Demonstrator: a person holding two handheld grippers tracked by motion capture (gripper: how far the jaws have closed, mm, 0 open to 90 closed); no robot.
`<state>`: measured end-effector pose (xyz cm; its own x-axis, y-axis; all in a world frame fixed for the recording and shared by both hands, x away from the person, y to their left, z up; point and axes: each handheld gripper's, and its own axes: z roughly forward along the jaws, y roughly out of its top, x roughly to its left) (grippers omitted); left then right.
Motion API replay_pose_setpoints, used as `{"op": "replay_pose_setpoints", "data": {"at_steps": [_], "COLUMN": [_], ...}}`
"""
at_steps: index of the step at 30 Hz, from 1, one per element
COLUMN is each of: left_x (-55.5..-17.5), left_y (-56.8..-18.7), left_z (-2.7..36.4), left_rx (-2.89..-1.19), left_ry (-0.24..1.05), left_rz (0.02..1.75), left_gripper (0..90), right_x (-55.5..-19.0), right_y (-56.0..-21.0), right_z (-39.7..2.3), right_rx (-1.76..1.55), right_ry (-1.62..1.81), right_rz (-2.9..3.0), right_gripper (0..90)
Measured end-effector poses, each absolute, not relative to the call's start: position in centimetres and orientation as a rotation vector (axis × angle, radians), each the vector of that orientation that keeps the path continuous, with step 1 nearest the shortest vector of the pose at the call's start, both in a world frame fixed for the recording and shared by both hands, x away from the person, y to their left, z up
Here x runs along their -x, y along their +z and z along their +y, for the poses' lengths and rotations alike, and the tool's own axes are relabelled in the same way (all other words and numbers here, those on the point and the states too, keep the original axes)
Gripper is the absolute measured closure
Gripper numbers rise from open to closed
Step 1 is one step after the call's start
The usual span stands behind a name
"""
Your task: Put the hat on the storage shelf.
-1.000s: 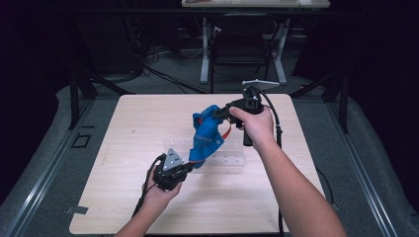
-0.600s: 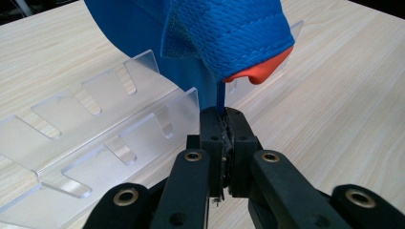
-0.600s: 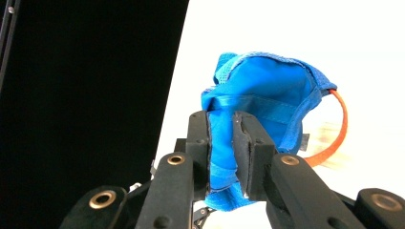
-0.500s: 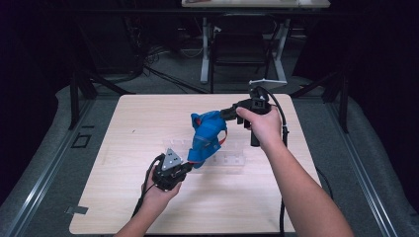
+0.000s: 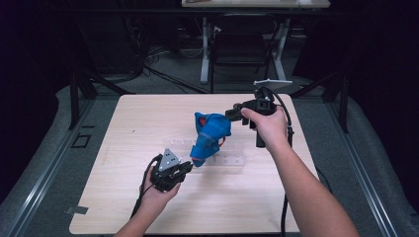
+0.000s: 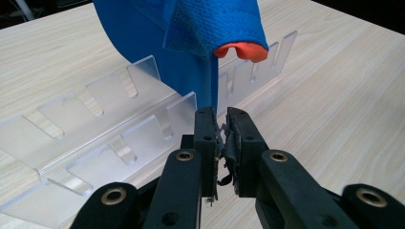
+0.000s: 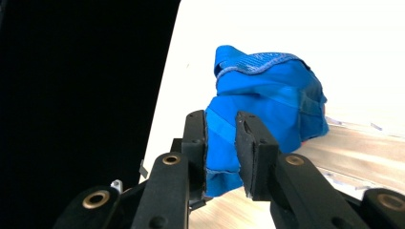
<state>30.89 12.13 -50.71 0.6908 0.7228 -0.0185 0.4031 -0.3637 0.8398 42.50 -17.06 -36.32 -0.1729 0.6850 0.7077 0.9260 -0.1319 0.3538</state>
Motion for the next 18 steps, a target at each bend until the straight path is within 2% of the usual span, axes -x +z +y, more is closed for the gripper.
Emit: {"op": "replay_pose_setpoints", "data": {"at_steps": [8,18], "left_x": [-30.5,-30.5], "left_y": [-50.6,-51.0], "left_z": [12.9,15.8], "left_rx": [-1.996,-1.983], "left_ry": [0.462,0.482], "left_rz": [0.873,0.949], "left_gripper": [79.5,68.0], "right_x": [-42.2,-40.9], "right_y": [-36.1,-35.8], "right_z": [-17.4,-18.7], "right_rx": [1.817,1.870], "right_ry": [-1.201,-1.192], "right_rz": [-1.875,-2.005], "right_gripper": [71.7,71.5]}}
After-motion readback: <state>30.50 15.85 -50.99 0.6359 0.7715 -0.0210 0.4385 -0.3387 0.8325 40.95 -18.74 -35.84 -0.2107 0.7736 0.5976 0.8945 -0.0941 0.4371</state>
